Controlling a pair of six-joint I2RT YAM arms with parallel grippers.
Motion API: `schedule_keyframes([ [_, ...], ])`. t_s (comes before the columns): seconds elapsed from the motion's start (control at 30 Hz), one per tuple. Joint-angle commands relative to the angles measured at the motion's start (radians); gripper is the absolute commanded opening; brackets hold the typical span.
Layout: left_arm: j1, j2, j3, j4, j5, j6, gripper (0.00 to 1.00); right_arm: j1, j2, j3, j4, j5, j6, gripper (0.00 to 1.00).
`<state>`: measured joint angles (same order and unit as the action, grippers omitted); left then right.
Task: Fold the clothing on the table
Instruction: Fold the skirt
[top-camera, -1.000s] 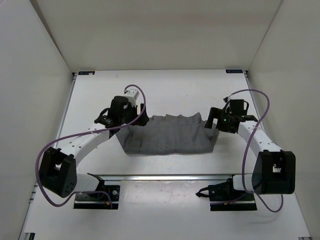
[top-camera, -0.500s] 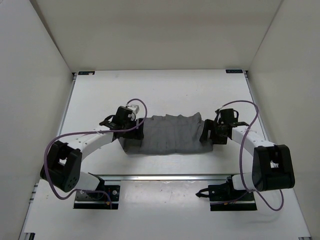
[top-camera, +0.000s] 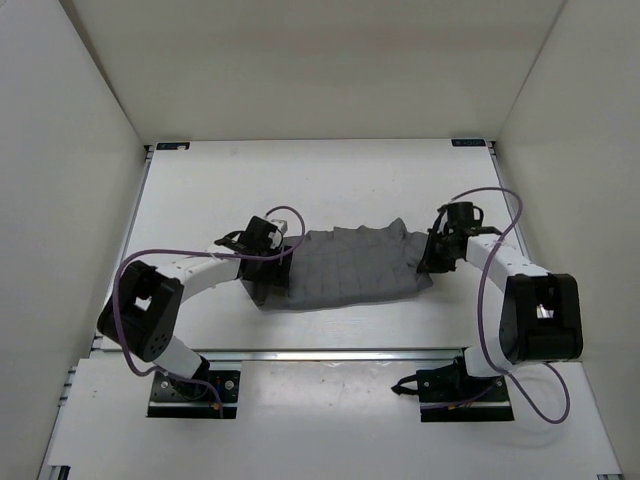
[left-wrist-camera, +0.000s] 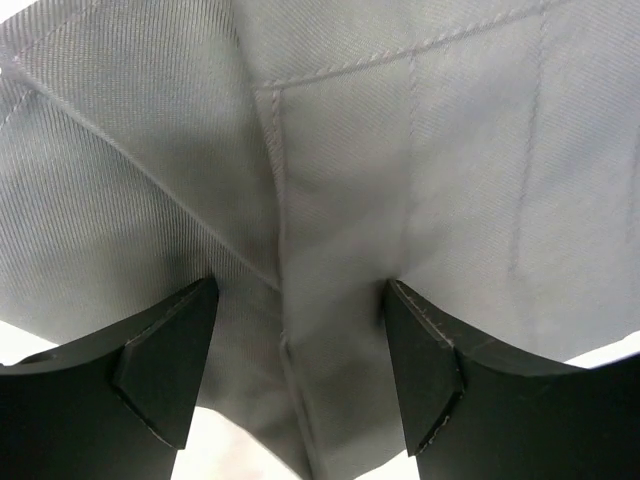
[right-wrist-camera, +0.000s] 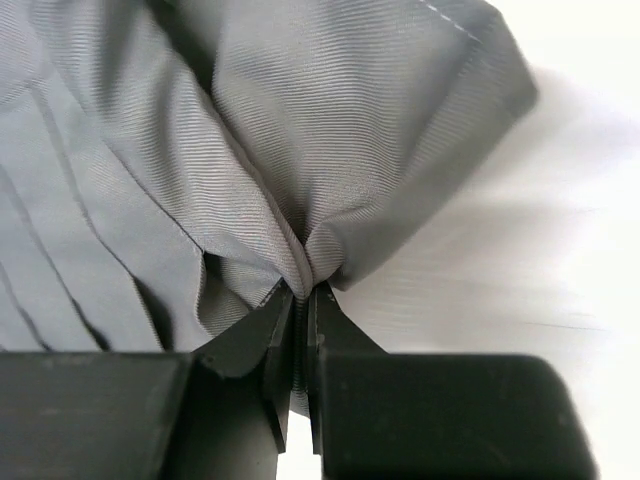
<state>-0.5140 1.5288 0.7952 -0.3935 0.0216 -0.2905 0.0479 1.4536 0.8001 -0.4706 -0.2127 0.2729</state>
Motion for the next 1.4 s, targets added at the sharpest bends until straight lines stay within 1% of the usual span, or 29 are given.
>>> schedule_keyframes([
  [0.0, -0.029, 0.062, 0.032, 0.045, 0.026, -0.015, 0.77, -0.046, -0.033, 0.14, -0.081, 0.052, -0.079, 0.0],
  [0.1, -0.055, 0.123, 0.061, 0.085, 0.073, -0.042, 0.75, -0.043, -0.059, 0.266, -0.14, 0.016, -0.095, 0.0],
  [0.2, -0.086, 0.162, 0.079, 0.146, 0.112, -0.073, 0.76, 0.003, -0.068, 0.358, -0.14, -0.054, -0.089, 0.0],
  [0.27, -0.095, 0.189, 0.101, 0.179, 0.146, -0.091, 0.77, 0.055, -0.065, 0.398, -0.117, -0.118, -0.066, 0.0],
  [0.3, -0.096, 0.209, 0.119, 0.194, 0.178, -0.099, 0.77, 0.087, -0.067, 0.407, -0.091, -0.164, -0.043, 0.0],
  [0.33, -0.1, 0.238, 0.134, 0.205, 0.211, -0.108, 0.77, 0.098, -0.067, 0.412, -0.062, -0.181, -0.026, 0.0],
  [0.47, -0.11, 0.315, 0.199, 0.243, 0.299, -0.134, 0.75, 0.213, -0.03, 0.403, 0.022, -0.264, 0.032, 0.0],
  [0.6, -0.103, 0.381, 0.251, 0.262, 0.35, -0.156, 0.75, 0.312, 0.017, 0.396, 0.131, -0.333, 0.115, 0.0],
  [0.73, -0.09, 0.384, 0.231, 0.274, 0.354, -0.168, 0.75, 0.391, 0.066, 0.389, 0.211, -0.369, 0.164, 0.0],
  [0.93, -0.038, 0.332, 0.109, 0.369, 0.403, -0.214, 0.75, 0.423, 0.143, 0.35, 0.296, -0.415, 0.23, 0.0],
  [1.03, -0.028, 0.33, 0.087, 0.384, 0.425, -0.228, 0.75, 0.429, 0.162, 0.295, 0.363, -0.433, 0.273, 0.0],
  [1.07, -0.008, 0.32, 0.07, 0.404, 0.445, -0.245, 0.75, 0.429, 0.16, 0.289, 0.372, -0.436, 0.276, 0.0],
  [1.13, 0.025, 0.278, 0.035, 0.43, 0.46, -0.262, 0.78, 0.423, 0.169, 0.292, 0.366, -0.435, 0.273, 0.0],
  [1.2, 0.06, 0.188, -0.032, 0.51, 0.527, -0.317, 0.8, 0.42, 0.165, 0.294, 0.348, -0.435, 0.259, 0.0],
  [1.27, 0.109, 0.112, -0.065, 0.542, 0.566, -0.338, 0.81, 0.415, 0.156, 0.31, 0.348, -0.435, 0.252, 0.0],
  [1.3, 0.111, 0.066, -0.082, 0.524, 0.567, -0.334, 0.81, 0.408, 0.154, 0.309, 0.349, -0.43, 0.252, 0.0],
  [1.33, 0.124, 0.016, -0.083, 0.507, 0.539, -0.326, 0.83, 0.412, 0.157, 0.31, 0.352, -0.45, 0.249, 0.0],
  [1.37, 0.134, -0.008, -0.086, 0.464, 0.528, -0.308, 0.82, 0.406, 0.156, 0.307, 0.36, -0.45, 0.246, 0.0],
])
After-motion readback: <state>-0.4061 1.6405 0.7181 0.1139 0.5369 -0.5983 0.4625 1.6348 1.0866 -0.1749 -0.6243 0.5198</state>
